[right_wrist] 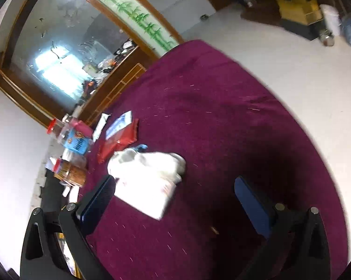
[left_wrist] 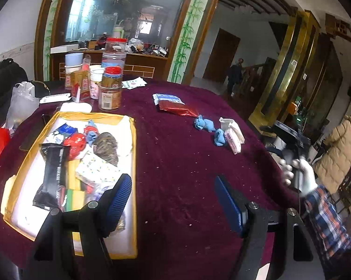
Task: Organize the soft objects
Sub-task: 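Grasp the pink tissue pack with left while right grasps the white cloth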
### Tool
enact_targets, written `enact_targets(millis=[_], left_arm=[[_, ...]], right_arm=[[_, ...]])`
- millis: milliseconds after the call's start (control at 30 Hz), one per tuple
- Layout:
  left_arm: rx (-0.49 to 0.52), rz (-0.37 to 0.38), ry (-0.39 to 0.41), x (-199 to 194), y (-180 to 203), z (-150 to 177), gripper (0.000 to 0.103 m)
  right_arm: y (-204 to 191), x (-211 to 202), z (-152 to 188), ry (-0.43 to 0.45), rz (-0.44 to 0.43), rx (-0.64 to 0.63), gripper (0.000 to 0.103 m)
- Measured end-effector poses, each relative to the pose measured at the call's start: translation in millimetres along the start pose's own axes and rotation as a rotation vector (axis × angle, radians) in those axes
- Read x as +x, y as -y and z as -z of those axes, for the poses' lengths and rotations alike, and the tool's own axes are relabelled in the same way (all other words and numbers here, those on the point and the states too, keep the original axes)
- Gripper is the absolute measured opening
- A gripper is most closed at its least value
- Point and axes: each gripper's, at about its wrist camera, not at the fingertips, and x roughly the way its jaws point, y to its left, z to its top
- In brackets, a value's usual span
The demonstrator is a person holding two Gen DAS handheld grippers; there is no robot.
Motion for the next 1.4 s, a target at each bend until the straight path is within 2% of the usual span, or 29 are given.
enact_targets(millis=[133,200,267,300,333,367,400,433,533,567,667,733,833,1033,1133,1167,1200,1267,1300,1333,1367,1400], left_arm=[[0.025,-0.007,-0.023,6,13,1,0.077],[0.038,-0.016,-0.033,7,17,3,0.077],[0.044,-0.015,-0.037,7,17,4,0.077],[0.045,-0.017,-0.037,9,16,4,0.077],[0.043,-0.018,-0.037,10,15,4,0.077],[0.037,-0.016,-0.039,13,14,3,0.077],[0.032,-0.012,-0.042,15,14,2,0.077],[0.028,-0.008,-0.047,18,14,3,0.077],[0.022,0.004,-0.079,32,18,3,0.077],[0.023,0.003,-0.089,37,20,4,0.077],[0.061,-0.008,-0.11,53,32,2,0.077],[0.108,-0.034,-0.141,73,44,-3,0.077],[0.192,-0.05,-0.175,109,63,-13,0.079],[0.352,-0.105,-0.265,207,86,-31,0.079],[0.443,-0.153,-0.26,239,95,-33,0.079],[0.464,-0.155,-0.262,249,97,-33,0.083],[0.476,-0.163,-0.271,255,97,-33,0.089],[0.498,-0.201,-0.295,275,98,-31,0.091],[0.492,-0.194,-0.263,274,98,-32,0.092],[0.493,-0.193,-0.267,276,98,-32,0.091],[0.483,-0.187,-0.273,276,97,-33,0.077],[0.44,-0.139,-0.305,274,94,-34,0.062]], right_arm=[[-18,48,-14,-0.055,0.031,-0.06,0.102],[-30,76,-7,-0.17,-0.042,-0.088,0.098],[-53,84,11,-0.264,-0.173,-0.168,0.096],[-73,79,29,-0.318,-0.279,-0.244,0.096],[-82,75,39,-0.351,-0.344,-0.273,0.096],[-94,68,53,-0.4,-0.454,-0.305,0.096],[-103,55,66,-0.41,-0.532,-0.347,0.096],[-107,45,71,-0.39,-0.546,-0.374,0.096],[-100,29,71,-0.275,-0.463,-0.367,0.096],[-89,30,65,-0.222,-0.396,-0.338,0.096],[-64,39,56,-0.183,-0.337,-0.254,0.096],[-50,45,51,-0.158,-0.268,-0.202,0.096],[-26,45,42,-0.129,-0.258,-0.111,0.096],[-14,45,37,-0.132,-0.228,-0.067,0.096],[-19,49,38,-0.145,-0.223,-0.083,0.096],[-21,51,39,-0.153,-0.225,-0.091,0.096],[-21,50,40,-0.158,-0.226,-0.096,0.096],[-23,51,41,-0.164,-0.223,-0.106,0.096],[-24,52,42,-0.166,-0.219,-0.111,0.096],[-24,53,42,-0.168,-0.216,-0.113,0.096],[-24,53,43,-0.17,-0.214,-0.114,0.096],[-23,53,43,-0.172,-0.209,-0.114,0.096]])
